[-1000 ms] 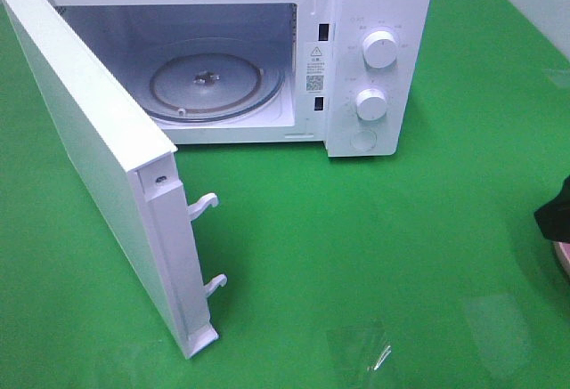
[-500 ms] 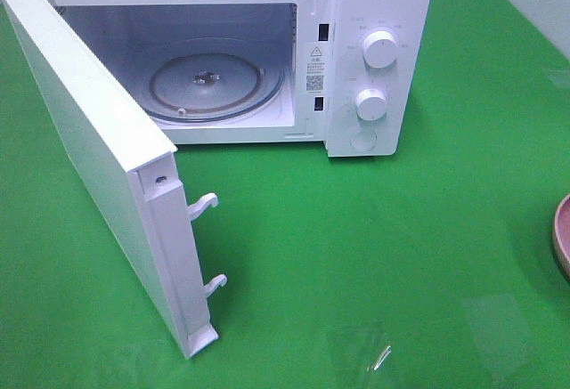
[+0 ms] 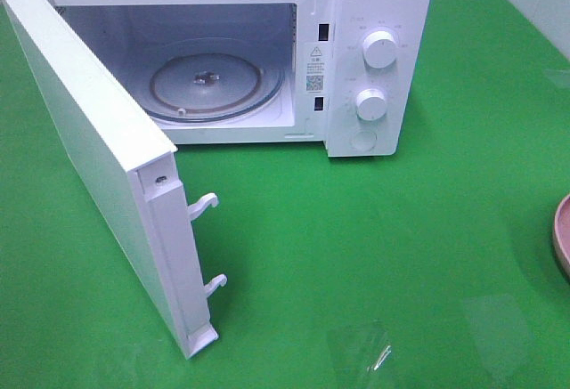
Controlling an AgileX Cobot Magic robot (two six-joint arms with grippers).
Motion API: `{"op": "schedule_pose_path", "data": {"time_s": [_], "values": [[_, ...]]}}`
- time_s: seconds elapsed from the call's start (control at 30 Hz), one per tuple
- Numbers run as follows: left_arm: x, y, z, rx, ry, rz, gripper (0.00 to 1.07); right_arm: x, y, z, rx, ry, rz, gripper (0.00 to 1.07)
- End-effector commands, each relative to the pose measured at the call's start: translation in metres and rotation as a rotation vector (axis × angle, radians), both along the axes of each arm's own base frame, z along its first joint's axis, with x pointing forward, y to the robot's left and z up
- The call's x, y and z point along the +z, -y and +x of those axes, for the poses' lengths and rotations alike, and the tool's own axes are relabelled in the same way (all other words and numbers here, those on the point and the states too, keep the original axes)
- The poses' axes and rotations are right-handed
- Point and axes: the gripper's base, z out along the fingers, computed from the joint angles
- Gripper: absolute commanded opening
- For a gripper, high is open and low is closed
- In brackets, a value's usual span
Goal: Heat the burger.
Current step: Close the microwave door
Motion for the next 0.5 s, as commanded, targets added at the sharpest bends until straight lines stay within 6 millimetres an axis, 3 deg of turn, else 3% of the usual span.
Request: {"op": "schedule_pose_path", "data": {"time_s": [0.03, 0.3, 0.5], "values": [[0.000, 0.000, -0.003, -0.001, 0.013, 0.000, 1.00, -0.010, 0.002, -0.009, -0.033, 0.044, 0.003, 0.76], [0.000, 0.000, -0.003, -0.001, 0.013, 0.000, 1.00, -0.012, 0.005, -0.031, -0.077, 0.177, 0.017, 0.76], [0.000, 0.000, -0.003, -0.001, 0.013, 0.000, 1.00, -0.012, 0.005, -0.034, -0.077, 0.191, 0.019, 0.76]]}}
